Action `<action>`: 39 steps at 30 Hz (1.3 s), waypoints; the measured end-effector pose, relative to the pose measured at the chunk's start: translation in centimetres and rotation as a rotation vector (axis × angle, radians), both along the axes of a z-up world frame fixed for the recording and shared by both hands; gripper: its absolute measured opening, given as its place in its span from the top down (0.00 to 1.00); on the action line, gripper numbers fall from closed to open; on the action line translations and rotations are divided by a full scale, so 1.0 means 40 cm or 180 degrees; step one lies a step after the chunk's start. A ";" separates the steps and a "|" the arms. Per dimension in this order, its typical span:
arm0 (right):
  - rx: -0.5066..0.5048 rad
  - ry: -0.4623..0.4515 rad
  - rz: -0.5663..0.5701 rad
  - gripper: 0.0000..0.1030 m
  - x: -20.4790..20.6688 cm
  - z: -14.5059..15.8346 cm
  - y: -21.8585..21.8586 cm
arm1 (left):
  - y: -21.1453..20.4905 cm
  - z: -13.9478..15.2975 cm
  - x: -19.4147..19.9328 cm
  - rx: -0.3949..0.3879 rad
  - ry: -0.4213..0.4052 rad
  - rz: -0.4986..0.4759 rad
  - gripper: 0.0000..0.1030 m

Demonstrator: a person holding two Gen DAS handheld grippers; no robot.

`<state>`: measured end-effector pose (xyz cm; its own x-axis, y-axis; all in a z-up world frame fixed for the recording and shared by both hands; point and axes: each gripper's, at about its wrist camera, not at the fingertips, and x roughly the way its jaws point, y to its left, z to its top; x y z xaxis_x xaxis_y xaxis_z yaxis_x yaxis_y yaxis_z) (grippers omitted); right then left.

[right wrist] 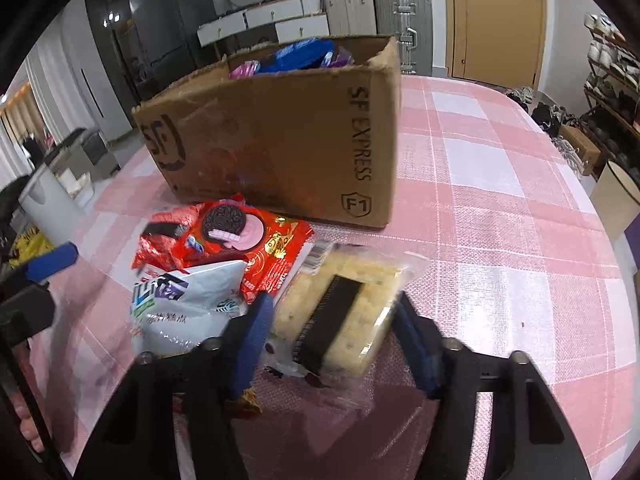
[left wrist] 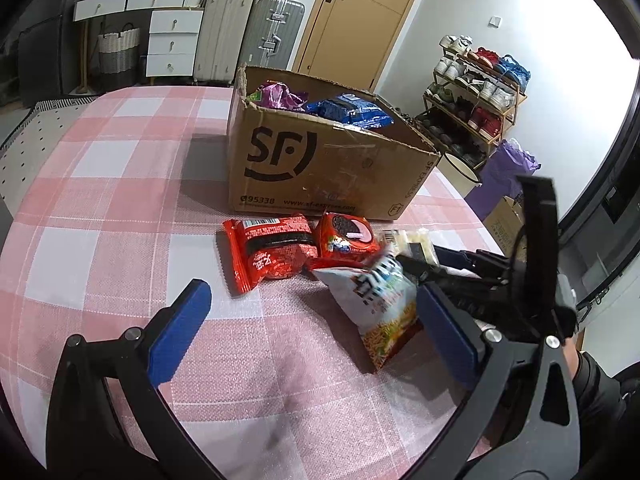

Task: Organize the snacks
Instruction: 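Close the right tool on the cracker pack and lift it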

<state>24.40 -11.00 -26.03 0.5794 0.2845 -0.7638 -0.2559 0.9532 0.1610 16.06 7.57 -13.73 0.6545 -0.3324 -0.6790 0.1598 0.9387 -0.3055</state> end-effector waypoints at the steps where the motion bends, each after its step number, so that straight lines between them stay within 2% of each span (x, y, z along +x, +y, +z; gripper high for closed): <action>1: 0.0068 -0.0004 -0.0022 0.55 0.001 0.005 -0.013 | -0.001 -0.001 0.000 0.0002 0.0001 0.0000 0.01; 5: 0.0228 0.0090 -0.0037 0.55 0.008 -0.001 -0.037 | -0.003 0.001 -0.005 0.0001 -0.0010 -0.0012 0.01; 20: 0.0149 0.0106 0.0038 0.55 0.005 0.002 -0.017 | -0.012 -0.005 -0.014 -0.0018 0.0022 -0.0042 0.01; 25: 0.0384 0.0078 0.0063 0.70 -0.010 0.015 -0.031 | -0.012 -0.007 -0.016 -0.0016 0.0026 -0.0028 0.01; 39: 0.0853 0.0096 0.0200 0.80 -0.036 0.031 -0.050 | -0.019 -0.011 -0.011 -0.0013 0.0072 -0.0035 0.01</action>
